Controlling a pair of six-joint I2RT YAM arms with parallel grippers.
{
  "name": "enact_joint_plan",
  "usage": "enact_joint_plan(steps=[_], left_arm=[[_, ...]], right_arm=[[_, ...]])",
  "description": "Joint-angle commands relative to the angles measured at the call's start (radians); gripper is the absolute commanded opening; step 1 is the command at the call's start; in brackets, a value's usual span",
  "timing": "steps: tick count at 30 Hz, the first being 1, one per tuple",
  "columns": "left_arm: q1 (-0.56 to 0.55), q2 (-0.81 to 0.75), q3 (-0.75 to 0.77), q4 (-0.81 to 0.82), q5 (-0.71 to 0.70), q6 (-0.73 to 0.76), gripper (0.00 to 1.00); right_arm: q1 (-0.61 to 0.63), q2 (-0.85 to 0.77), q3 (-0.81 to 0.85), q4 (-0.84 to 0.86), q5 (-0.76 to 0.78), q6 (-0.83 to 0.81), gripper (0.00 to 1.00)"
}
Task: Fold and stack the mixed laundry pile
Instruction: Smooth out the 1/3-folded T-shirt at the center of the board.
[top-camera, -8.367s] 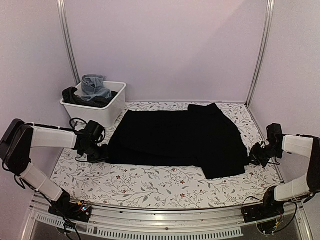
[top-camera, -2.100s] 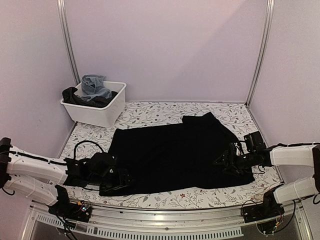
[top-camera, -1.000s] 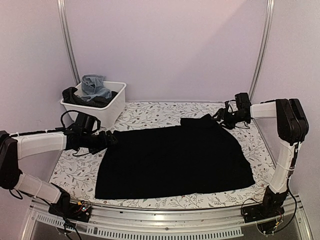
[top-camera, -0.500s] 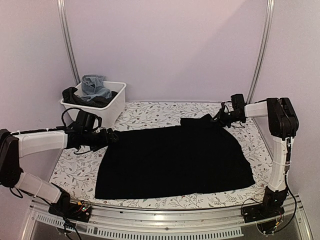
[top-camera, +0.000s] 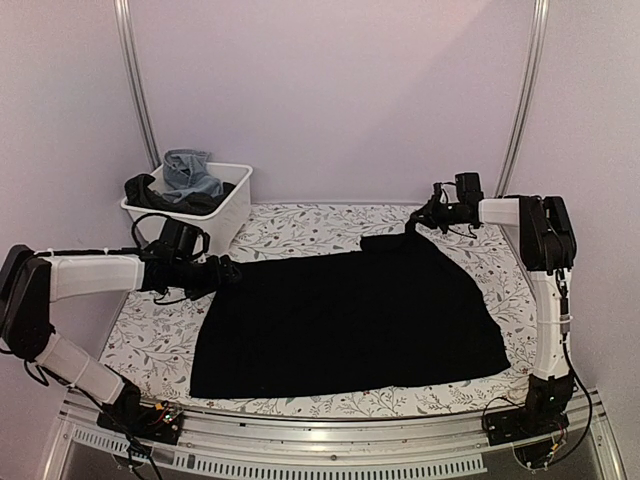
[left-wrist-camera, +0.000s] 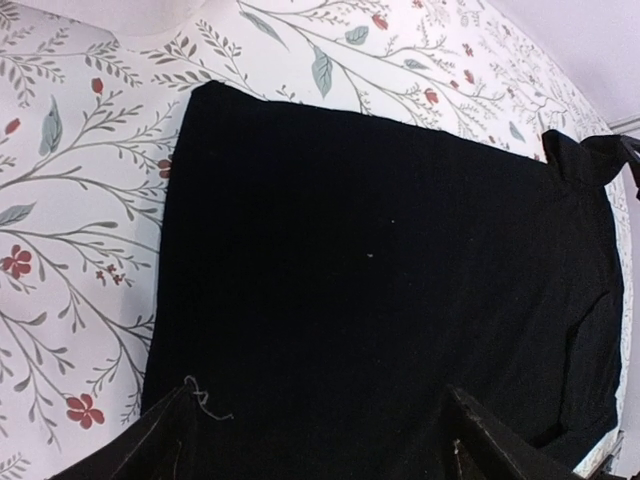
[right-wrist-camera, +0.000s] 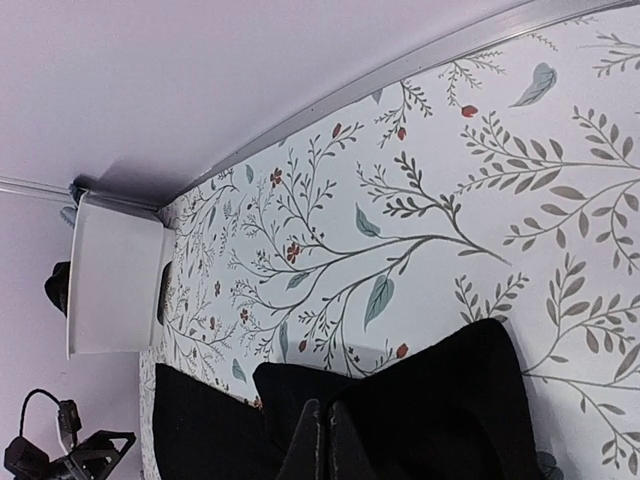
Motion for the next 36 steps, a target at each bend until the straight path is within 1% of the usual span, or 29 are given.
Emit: enact_joint_plan(steps=[1, 6, 12, 14, 16, 18, 20, 22, 23, 25, 26, 29, 32, 36], left_arm=[[0.010, 0.031, 0.042, 0.026, -0.003, 0.027, 0.83], [0.013, 0.052, 0.053, 0.039, 0.000, 0.030, 0.83], [0.015, 0.078, 0.060, 0.049, 0.013, 0.029, 0.83], [0.017, 0.081, 0.059, 0.053, 0.012, 0.030, 0.83], [0.017, 0.082, 0.060, 0.053, 0.011, 0.029, 0.83], [0.018, 0.079, 0.060, 0.052, 0.011, 0.032, 0.83], [0.019, 0.073, 0.063, 0.049, 0.012, 0.034, 0.83], [0.019, 0.070, 0.065, 0.046, 0.017, 0.035, 0.83], [0.018, 0.066, 0.066, 0.045, 0.017, 0.036, 0.83], [0.020, 0.061, 0.066, 0.042, 0.014, 0.040, 0.83], [0.021, 0.058, 0.066, 0.040, 0.014, 0.044, 0.83], [0.020, 0.053, 0.067, 0.030, 0.010, 0.050, 0.83], [0.020, 0.051, 0.068, 0.026, 0.009, 0.057, 0.83], [0.020, 0.052, 0.070, 0.024, 0.006, 0.063, 0.83]], right_arm=[[-0.001, 0.104, 0.117, 0.049, -0.064, 0.071, 0.00], [-0.001, 0.186, 0.234, 0.064, -0.086, 0.111, 0.00], [-0.005, 0.270, 0.402, 0.100, -0.064, 0.164, 0.00], [-0.008, 0.293, 0.420, 0.116, -0.053, 0.190, 0.02], [-0.012, 0.305, 0.425, 0.123, -0.061, 0.206, 0.19], [-0.020, 0.304, 0.421, 0.087, -0.085, 0.191, 0.37], [-0.036, 0.261, 0.368, 0.036, -0.077, 0.130, 0.48], [-0.058, 0.177, 0.242, 0.027, -0.022, 0.065, 0.58], [-0.069, 0.101, 0.155, 0.026, 0.019, 0.017, 0.60], [-0.087, 0.010, 0.075, -0.021, 0.104, -0.060, 0.59], [-0.092, -0.030, 0.062, -0.086, 0.150, -0.129, 0.56], [-0.094, -0.069, 0.014, -0.180, 0.254, -0.253, 0.53], [-0.093, -0.093, -0.044, -0.199, 0.285, -0.322, 0.51], [-0.086, -0.079, -0.065, -0.222, 0.274, -0.372, 0.47]])
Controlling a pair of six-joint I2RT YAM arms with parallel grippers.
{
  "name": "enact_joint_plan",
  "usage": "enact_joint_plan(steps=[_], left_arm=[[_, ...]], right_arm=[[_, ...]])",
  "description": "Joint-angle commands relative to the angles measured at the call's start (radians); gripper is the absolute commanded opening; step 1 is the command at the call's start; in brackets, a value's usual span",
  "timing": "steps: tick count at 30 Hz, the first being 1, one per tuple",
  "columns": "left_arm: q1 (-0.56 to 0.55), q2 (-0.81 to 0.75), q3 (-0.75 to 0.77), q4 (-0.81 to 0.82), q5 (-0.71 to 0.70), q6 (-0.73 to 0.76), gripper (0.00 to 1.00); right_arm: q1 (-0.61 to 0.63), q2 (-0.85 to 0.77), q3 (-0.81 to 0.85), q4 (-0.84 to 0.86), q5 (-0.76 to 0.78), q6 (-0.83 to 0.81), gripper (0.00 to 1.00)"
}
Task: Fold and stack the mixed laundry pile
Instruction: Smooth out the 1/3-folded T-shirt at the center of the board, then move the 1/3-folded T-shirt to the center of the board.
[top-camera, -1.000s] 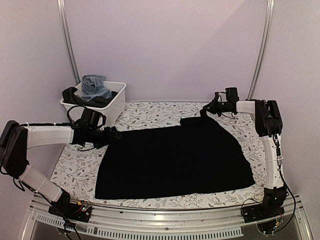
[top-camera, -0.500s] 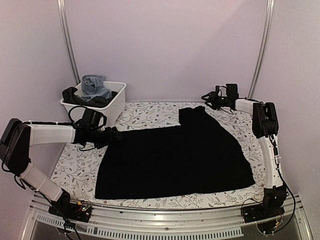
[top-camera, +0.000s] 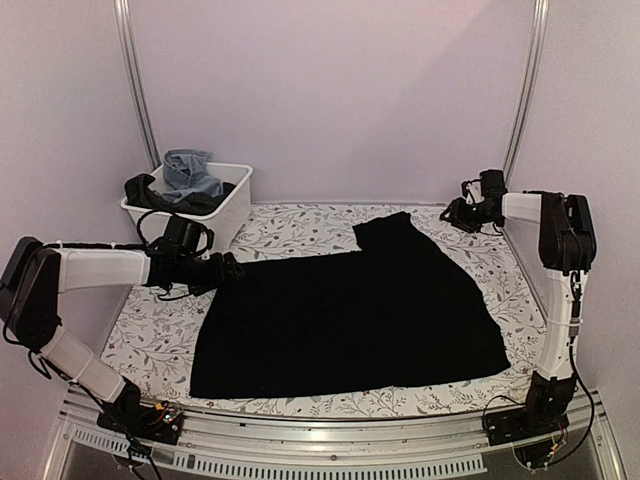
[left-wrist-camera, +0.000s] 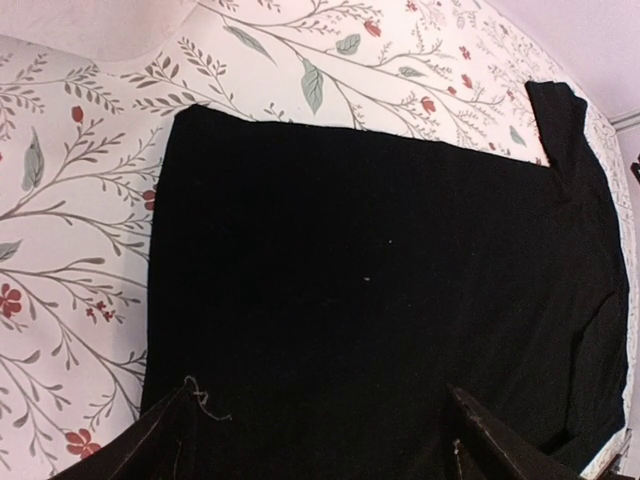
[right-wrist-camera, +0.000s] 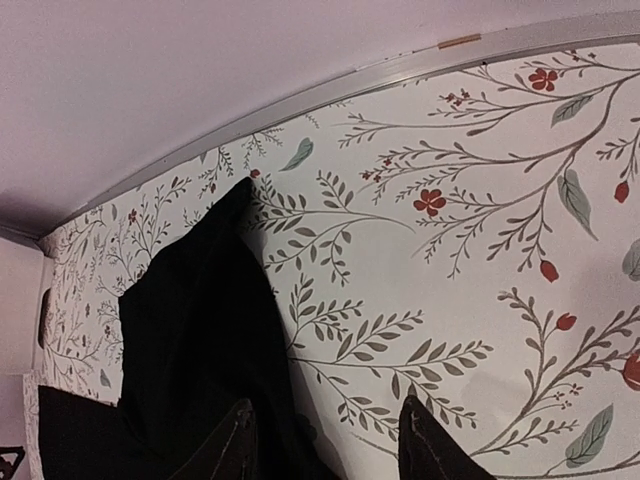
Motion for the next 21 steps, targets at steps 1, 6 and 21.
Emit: enact_joint_plan(steps=[1, 6, 21], left_arm=[[0.012, -0.019, 0.027, -0.009, -0.003, 0.027, 0.83], [0.012, -0.009, 0.043, -0.028, -0.019, 0.042, 0.84], [0.014, 0.012, 0.068, -0.048, -0.045, 0.065, 0.83]], right_arm=[[0.029, 0.001, -0.033, -0.071, 0.035, -0.136, 0.47], [0.060, 0.017, -0.034, -0.098, 0.024, -0.191, 0.47], [0.116, 0.094, 0.026, -0.184, 0.236, -0.221, 0.22]])
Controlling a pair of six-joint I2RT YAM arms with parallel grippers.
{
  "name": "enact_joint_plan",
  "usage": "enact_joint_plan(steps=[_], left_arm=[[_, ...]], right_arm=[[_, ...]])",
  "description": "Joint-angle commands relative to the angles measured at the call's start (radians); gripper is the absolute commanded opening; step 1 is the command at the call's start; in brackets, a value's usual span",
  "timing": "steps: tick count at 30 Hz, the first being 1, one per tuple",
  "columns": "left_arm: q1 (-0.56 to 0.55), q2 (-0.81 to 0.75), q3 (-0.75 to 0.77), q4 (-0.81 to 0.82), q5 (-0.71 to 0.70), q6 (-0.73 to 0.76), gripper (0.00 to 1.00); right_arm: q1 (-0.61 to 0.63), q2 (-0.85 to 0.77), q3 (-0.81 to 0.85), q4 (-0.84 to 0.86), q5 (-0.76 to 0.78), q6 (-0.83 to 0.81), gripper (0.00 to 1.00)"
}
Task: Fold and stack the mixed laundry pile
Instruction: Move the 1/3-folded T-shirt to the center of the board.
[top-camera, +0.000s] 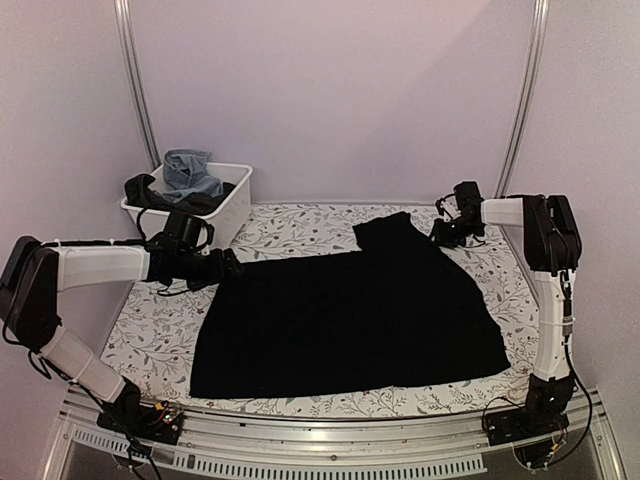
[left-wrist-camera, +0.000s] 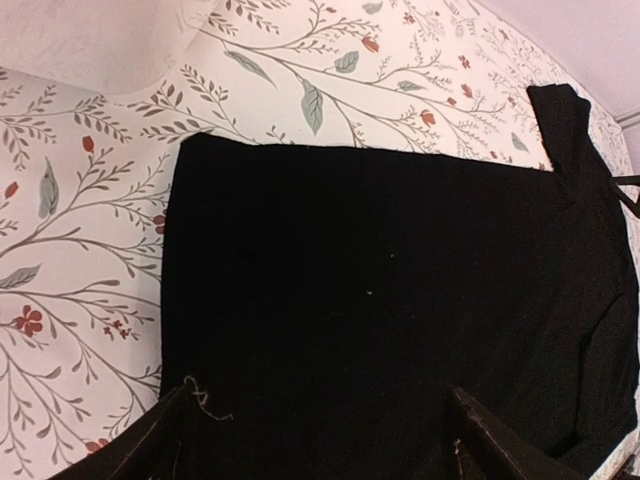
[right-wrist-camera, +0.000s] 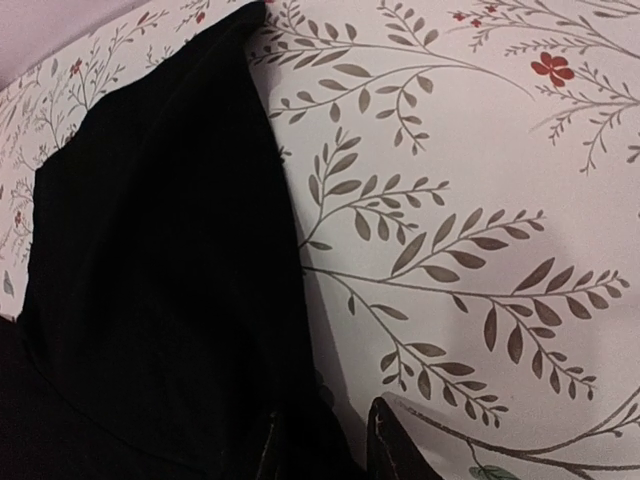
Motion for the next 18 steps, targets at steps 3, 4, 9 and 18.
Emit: enact_joint_plan(steps=[3, 4, 9, 18], left_arm=[[0.014, 0.020, 0.042, -0.028, -0.037, 0.031, 0.83], [0.016, 0.025, 0.047, -0.034, -0.046, 0.034, 0.82], [0.017, 0.057, 0.080, -0.068, -0.111, 0.067, 0.76], [0.022, 0.161, 0.172, -0.032, -0.098, 0.189, 0.73]], right_arm=[[0.003, 0.049, 0.059, -0.079, 0.167, 0.004, 0.05], [-0.002, 0.049, 0.061, -0.083, 0.172, 0.003, 0.00], [-0.041, 0.034, 0.067, -0.066, 0.157, 0.027, 0.00], [-0.074, 0.059, 0.116, -0.097, 0.130, 0.036, 0.00]])
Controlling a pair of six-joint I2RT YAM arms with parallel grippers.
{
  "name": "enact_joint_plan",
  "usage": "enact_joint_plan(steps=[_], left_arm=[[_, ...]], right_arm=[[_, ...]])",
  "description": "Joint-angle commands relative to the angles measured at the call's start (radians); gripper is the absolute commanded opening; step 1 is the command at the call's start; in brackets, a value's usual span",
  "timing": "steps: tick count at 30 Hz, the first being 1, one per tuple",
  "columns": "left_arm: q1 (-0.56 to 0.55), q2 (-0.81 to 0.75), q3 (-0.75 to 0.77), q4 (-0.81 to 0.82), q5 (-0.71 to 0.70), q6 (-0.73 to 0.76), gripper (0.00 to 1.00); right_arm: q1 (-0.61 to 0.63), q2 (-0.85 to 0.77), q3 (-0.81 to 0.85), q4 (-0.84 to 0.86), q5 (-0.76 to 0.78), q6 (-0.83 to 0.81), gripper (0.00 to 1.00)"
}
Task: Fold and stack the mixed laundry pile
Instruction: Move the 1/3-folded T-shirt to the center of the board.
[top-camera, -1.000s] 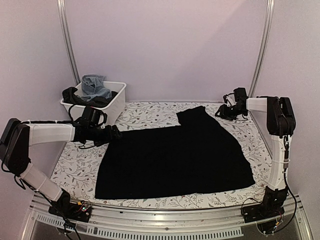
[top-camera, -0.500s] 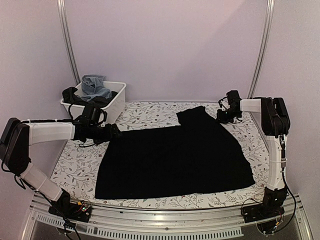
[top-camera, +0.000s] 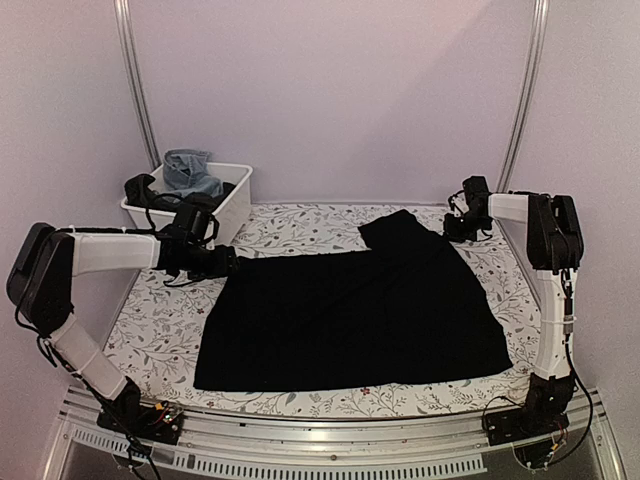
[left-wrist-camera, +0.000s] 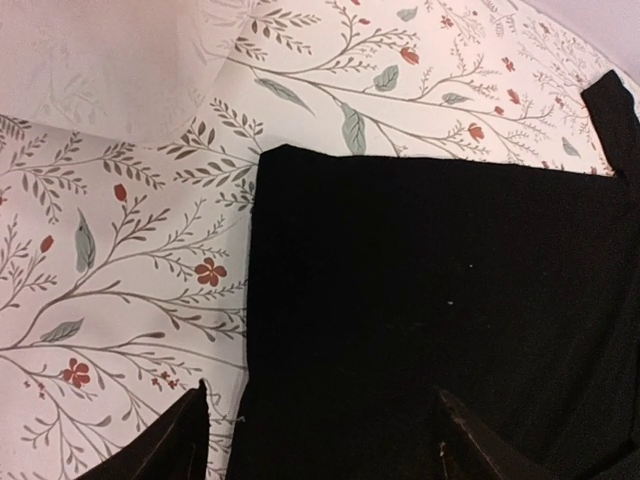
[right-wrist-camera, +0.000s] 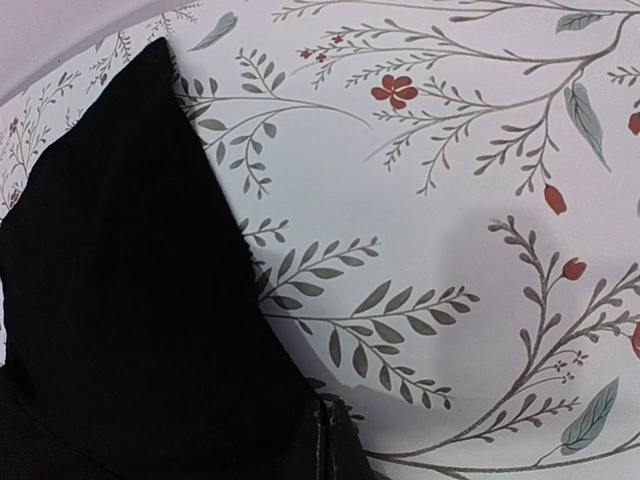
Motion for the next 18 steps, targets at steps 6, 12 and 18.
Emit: enact_joint_plan(steps=[6, 12, 18], left_arm=[[-0.004, 0.249, 0.226, 0.022, 0.006, 0.189, 0.70], [-0.003, 0.395, 0.373, -0.025, -0.067, 0.257, 0.65], [0.025, 0.499, 0.476, -0.064, -0.106, 0.255, 0.57]], right_arm=[[-0.026, 0.021, -0.005, -0.005, -0.004, 0.018, 0.00], [-0.040, 0.005, -0.021, -0.008, 0.003, 0.020, 0.00], [-0.050, -0.004, -0.028, -0.008, 0.003, 0.020, 0.00]])
